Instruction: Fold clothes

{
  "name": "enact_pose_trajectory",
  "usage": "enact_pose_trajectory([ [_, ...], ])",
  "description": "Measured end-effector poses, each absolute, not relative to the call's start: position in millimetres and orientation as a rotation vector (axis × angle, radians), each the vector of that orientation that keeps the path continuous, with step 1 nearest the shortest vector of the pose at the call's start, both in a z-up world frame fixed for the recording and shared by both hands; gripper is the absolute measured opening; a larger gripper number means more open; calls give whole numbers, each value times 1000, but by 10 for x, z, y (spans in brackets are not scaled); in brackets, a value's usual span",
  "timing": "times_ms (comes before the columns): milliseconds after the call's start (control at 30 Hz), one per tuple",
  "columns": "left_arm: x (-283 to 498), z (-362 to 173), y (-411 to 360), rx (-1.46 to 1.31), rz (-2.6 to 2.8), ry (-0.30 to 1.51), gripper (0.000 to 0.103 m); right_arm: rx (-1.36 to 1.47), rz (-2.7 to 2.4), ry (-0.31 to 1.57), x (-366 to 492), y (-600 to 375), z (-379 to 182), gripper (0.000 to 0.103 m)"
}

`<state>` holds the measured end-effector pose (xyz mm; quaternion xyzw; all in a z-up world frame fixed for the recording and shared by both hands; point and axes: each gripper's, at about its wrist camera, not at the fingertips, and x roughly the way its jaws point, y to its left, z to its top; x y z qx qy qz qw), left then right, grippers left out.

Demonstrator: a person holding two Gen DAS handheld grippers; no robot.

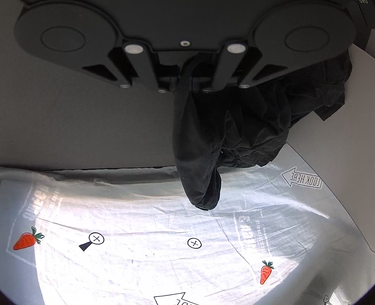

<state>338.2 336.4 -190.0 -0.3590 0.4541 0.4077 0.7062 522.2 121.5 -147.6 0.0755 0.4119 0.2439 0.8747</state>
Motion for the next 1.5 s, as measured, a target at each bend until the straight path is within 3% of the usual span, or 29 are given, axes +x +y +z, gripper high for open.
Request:
enact_pose_trajectory([
  [300,3305,-1848,1842,-749,759,1069,103,-212,387,833,3914,-924,-1849,5],
  [567,3122,-2009,26,-524,655,1132,103,-205,255,888,3323,-2399,-1858,5],
  [667,3055,-2196,131,-509,705,1125,103,-151,316,905,3365,-2609,-1889,11],
  [700,3071,-2164,285,-512,713,1127,103,-147,322,901,3390,-2644,-1882,21],
  [800,2936,-1994,610,-518,710,1149,103,-135,331,892,3478,-2707,-1858,38],
  [867,2968,-2018,655,-516,723,1153,103,-92,336,901,3637,-2724,-1862,45],
  [1067,2971,-2235,838,-533,749,1175,103,135,408,1020,4069,-2913,-1911,47],
  [1200,3020,-2224,911,-554,750,1213,103,199,436,1069,4080,-3190,-1955,63],
  [1333,3038,-2215,959,-566,740,1247,103,316,497,1110,4055,-3398,-2020,63],
  [1500,3043,-2202,1001,-572,722,1278,103,239,508,1171,4103,-3365,-1946,68],
])
